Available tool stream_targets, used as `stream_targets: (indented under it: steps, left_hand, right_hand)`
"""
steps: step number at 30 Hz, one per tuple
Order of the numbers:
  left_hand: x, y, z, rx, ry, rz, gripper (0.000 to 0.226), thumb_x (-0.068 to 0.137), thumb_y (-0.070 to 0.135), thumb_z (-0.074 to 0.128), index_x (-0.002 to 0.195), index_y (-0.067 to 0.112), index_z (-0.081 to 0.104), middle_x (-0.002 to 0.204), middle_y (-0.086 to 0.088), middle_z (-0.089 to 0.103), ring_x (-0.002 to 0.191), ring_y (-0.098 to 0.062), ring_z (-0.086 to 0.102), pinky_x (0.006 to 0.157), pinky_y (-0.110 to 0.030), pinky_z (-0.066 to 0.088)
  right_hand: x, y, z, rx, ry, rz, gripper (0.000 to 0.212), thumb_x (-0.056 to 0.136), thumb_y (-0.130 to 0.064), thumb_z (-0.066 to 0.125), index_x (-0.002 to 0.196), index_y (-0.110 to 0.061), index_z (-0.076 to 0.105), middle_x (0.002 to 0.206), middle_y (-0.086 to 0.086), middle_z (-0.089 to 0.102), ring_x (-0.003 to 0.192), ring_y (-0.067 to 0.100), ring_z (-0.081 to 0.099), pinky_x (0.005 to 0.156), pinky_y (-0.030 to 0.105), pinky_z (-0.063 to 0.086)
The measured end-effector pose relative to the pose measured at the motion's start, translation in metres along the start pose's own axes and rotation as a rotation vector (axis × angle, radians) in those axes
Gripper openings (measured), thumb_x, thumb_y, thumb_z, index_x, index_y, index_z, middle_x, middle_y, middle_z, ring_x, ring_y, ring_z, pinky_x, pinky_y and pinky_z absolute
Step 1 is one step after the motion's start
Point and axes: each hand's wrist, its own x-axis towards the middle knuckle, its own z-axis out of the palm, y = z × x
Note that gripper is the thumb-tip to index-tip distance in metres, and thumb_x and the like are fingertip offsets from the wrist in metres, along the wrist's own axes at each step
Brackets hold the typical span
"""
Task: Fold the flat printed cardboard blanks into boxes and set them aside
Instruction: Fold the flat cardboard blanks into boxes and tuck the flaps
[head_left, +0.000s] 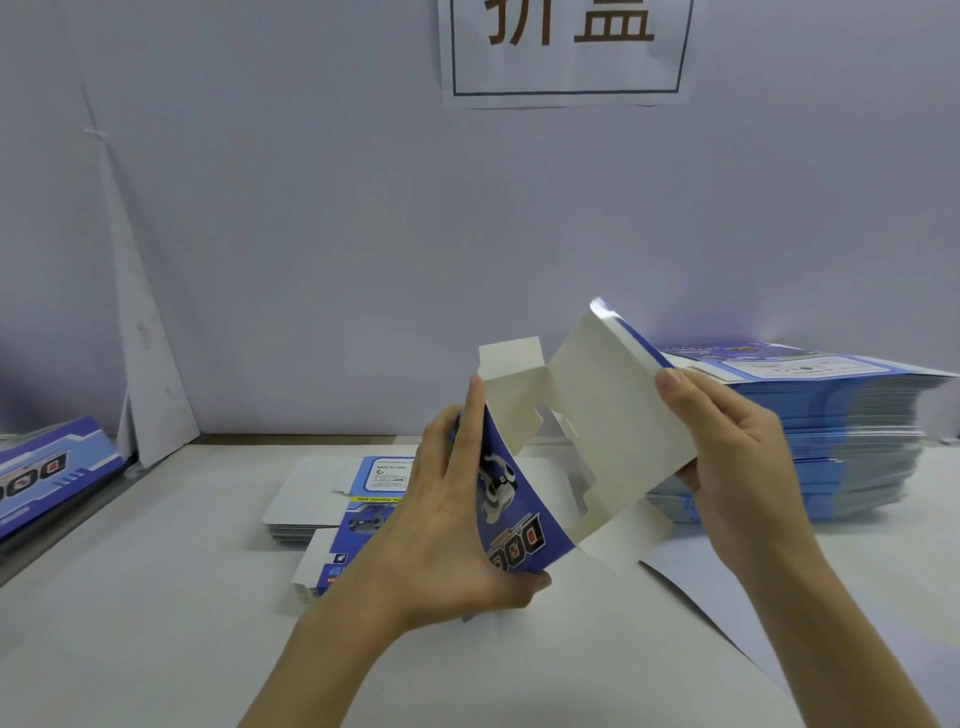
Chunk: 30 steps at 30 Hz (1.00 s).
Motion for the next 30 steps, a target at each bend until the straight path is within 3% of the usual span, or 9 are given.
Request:
stream_targets:
  steps: [4,7,11,15,19,22,24,26,30]
  left_hand:
    - [0.0,-0.001,-0.003,-0.037,-0.003,0.014,0.14,0.054,0.052,0.086,0.141,0.054,-0.024,0.135,0.044,0.001,0.123,0.028,0.016,0.073,0.011,0.029]
    - [0.001,0.0,-0.001,-0.063,-0.001,0.018,0.136,0.055,0.053,0.085,0.142,0.055,-0.019,0.138,0.04,0.006,0.127,0.021,0.021,0.074,0.01,0.031]
    - [0.002,-0.001,0.001,-0.034,-0.02,0.008,0.129,0.053,0.063,0.077,0.134,0.064,-0.024,0.131,0.049,0.0,0.125,0.026,0.017,0.07,0.011,0.029]
    - [0.001,-0.004,-0.006,-0.033,-0.017,-0.025,0.133,0.053,0.06,0.079,0.133,0.062,-0.027,0.131,0.048,-0.001,0.123,0.029,0.015,0.073,0.01,0.031]
    - [0.001,-0.009,-0.015,-0.103,0.05,-0.142,0.14,0.052,0.053,0.088,0.135,0.062,-0.024,0.123,0.047,0.012,0.113,0.032,0.024,0.074,0.006,0.037]
    - [0.001,-0.004,-0.02,-0.206,0.223,-0.236,0.14,0.044,0.06,0.083,0.143,0.056,-0.016,0.128,0.031,0.025,0.108,0.033,0.029,0.078,0.003,0.038]
    - [0.006,-0.001,-0.021,-0.379,0.321,-0.272,0.138,0.041,0.058,0.088,0.147,0.05,0.001,0.14,0.012,0.036,0.123,0.009,0.043,0.094,-0.024,0.05]
    - [0.009,0.001,-0.02,-0.57,0.375,-0.29,0.125,0.039,0.052,0.093,0.142,0.047,0.022,0.137,-0.004,0.049,0.12,-0.02,0.058,0.094,-0.051,0.051]
    - [0.009,0.009,-0.017,-0.687,0.399,-0.398,0.119,0.032,0.072,0.085,0.137,0.047,0.032,0.139,-0.005,0.05,0.121,-0.028,0.057,0.097,-0.051,0.049]
  right_hand:
    - [0.01,0.019,-0.007,0.377,0.106,0.386,0.019,0.093,-0.02,0.06,0.086,-0.015,0.077,0.08,0.0,0.075,0.07,0.011,0.071,0.062,0.027,0.061]
    - [0.011,0.039,-0.006,0.386,0.108,0.667,0.019,0.092,-0.017,0.062,0.101,-0.004,0.072,0.091,0.011,0.074,0.074,0.021,0.07,0.064,0.037,0.061]
    - [-0.001,0.055,0.012,0.341,-0.051,0.924,0.01,0.064,-0.011,0.069,0.057,-0.007,0.075,0.067,0.01,0.07,0.059,0.022,0.057,0.045,0.025,0.053]
    - [-0.003,0.069,0.023,0.44,0.018,0.84,0.016,0.079,-0.023,0.065,0.08,-0.008,0.071,0.069,0.01,0.07,0.059,0.02,0.056,0.049,0.026,0.053]
    - [0.008,0.071,0.012,0.637,0.072,0.636,0.039,0.098,-0.042,0.045,0.11,-0.012,0.066,0.1,0.011,0.069,0.087,0.026,0.064,0.082,0.039,0.049]
    - [0.01,0.053,0.006,0.57,-0.03,0.456,0.034,0.092,-0.041,0.048,0.111,-0.016,0.064,0.096,0.006,0.075,0.085,0.022,0.068,0.076,0.036,0.049]
    - [0.006,0.045,0.007,0.278,-0.24,0.331,0.053,0.072,-0.035,0.07,0.122,-0.024,0.058,0.108,0.003,0.074,0.101,0.021,0.069,0.081,0.032,0.052]
    - [-0.004,0.042,0.014,-0.04,-0.493,0.227,0.077,0.067,-0.029,0.08,0.135,-0.037,0.045,0.122,-0.012,0.068,0.116,0.008,0.063,0.086,0.022,0.053]
    - [-0.022,0.042,0.037,-0.14,-0.612,0.137,0.091,0.072,-0.027,0.085,0.139,-0.052,0.028,0.126,-0.025,0.059,0.112,0.005,0.064,0.079,0.026,0.058]
